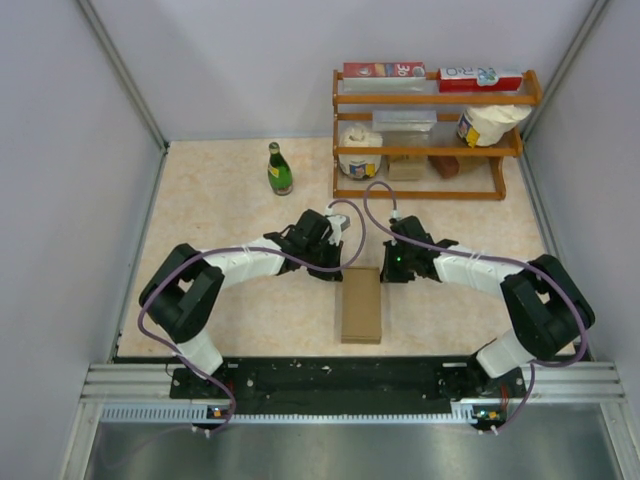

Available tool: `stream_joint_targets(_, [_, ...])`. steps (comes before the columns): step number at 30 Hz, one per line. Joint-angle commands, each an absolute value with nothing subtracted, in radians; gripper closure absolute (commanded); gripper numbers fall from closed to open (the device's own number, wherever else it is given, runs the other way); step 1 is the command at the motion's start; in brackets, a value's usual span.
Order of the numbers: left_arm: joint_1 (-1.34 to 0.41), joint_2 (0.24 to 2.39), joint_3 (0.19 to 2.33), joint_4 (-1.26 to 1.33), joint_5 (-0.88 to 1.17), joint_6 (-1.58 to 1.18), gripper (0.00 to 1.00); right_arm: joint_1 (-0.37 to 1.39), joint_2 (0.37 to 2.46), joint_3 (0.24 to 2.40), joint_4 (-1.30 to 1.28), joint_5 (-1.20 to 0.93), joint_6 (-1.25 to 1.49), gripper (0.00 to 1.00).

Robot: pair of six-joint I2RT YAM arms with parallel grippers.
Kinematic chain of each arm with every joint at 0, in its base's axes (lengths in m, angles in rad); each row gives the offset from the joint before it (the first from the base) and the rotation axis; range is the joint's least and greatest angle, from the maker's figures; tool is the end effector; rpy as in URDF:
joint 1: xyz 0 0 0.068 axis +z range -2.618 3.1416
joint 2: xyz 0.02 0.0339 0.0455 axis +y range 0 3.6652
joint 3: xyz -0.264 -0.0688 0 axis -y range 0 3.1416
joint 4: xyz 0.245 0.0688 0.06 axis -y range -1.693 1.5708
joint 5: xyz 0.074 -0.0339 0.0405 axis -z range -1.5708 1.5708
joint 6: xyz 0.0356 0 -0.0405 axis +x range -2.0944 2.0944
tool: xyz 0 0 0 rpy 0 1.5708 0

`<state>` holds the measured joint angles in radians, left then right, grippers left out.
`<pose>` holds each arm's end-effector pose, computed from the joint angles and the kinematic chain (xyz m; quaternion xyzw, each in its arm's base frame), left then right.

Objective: Fold the paper box

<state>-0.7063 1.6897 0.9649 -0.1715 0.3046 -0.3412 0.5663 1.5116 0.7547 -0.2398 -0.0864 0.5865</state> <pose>0.2532 -0.2300 0.1738 0.2187 0.9081 -0.2875 0.2116 0.2373 0.1545 0.1605 -0.0025 0.9583 0.1889 0.2146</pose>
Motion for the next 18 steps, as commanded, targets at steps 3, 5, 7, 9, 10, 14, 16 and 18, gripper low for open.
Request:
stream_joint_targets(3, [-0.709, 1.706, 0.985, -0.072, 0.396, -0.344, 1.0, 0.56, 1.514, 0.793, -0.127, -0.19, 0.607, 1.0])
stream_joint_targets(5, [-0.712, 1.709, 0.985, -0.058, 0.414, -0.35, 1.0, 0.56, 1.511, 0.785, -0.108, -0.215, 0.617, 1.0])
stream_joint_targets(7, [-0.712, 1.707, 0.983, -0.049, 0.422, -0.356, 1.0, 0.56, 1.503, 0.779, -0.091, -0.233, 0.626, 1.0])
stream_joint_targets(9, [-0.712, 1.706, 0.982, -0.049, 0.419, -0.356, 1.0, 0.561, 1.494, 0.773, -0.086, -0.241, 0.63, 1.0])
stream_joint_targets(10, [-0.712, 1.704, 0.98, -0.055, 0.407, -0.356, 1.0, 0.56, 1.487, 0.772, -0.086, -0.239, 0.632, 1.0])
stream_joint_targets(14, [-0.704, 1.677, 0.979, -0.146, 0.269, -0.354, 1.0, 0.56, 1.459, 0.796, -0.242, -0.068, 0.638, 1.0])
stream_joint_targets(16, [-0.689, 1.643, 0.957, -0.169, 0.201, -0.36, 1.0, 0.558, 1.442, 0.808, -0.331, 0.064, 0.643, 1.0])
stream_joint_targets(18, [-0.664, 1.605, 0.934, -0.181, 0.164, -0.368, 1.0, 0.549, 1.413, 0.807, -0.388, 0.127, 0.646, 1.0])
